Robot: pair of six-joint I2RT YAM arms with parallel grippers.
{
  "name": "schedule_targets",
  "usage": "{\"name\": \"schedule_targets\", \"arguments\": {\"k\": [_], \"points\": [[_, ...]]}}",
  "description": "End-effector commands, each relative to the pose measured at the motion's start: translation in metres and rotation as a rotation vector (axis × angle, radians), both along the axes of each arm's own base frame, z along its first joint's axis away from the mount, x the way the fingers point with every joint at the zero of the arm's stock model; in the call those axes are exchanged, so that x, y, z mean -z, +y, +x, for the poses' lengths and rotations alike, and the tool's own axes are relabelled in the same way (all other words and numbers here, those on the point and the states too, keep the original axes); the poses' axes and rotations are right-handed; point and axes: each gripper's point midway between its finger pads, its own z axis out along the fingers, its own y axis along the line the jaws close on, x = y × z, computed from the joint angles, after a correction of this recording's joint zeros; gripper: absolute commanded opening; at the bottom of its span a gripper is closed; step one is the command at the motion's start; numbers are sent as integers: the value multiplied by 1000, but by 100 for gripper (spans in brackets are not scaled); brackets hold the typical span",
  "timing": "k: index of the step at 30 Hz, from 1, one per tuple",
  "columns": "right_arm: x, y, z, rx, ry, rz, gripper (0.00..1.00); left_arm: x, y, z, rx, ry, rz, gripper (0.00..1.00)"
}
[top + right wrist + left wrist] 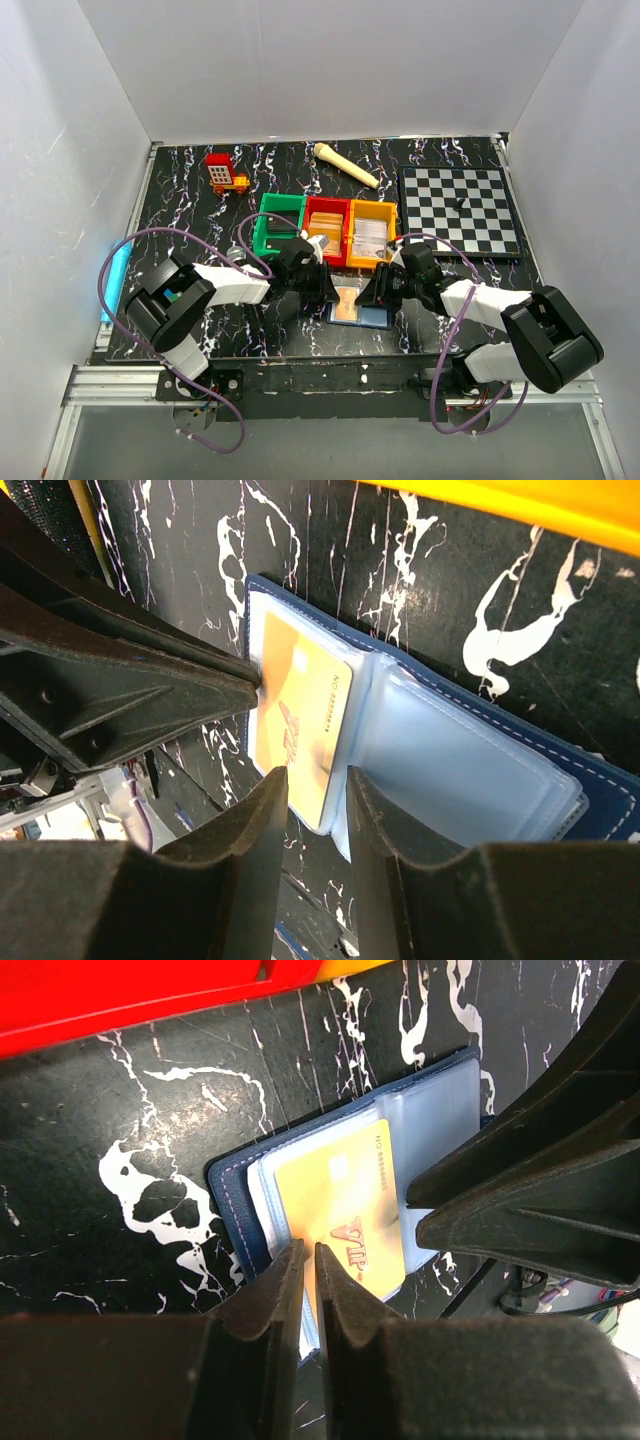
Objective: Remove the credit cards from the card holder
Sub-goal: Remove the credit card from the card holder.
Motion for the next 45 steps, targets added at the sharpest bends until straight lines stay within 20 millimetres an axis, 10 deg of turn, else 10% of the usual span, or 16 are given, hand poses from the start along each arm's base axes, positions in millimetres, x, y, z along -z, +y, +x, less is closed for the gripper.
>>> {"name": "schedule_targets", "arguments": {"k": [1,36,45], "points": [[0,3,1,-5,-18,20,37,10,9,0,-31,6,47,9],[1,6,-1,-29,-32,45,21,10,19,-12,-53,15,63,0],[10,2,-3,-89,-35,-17,21,-26,15,-8,-32,-54,22,25]]}}
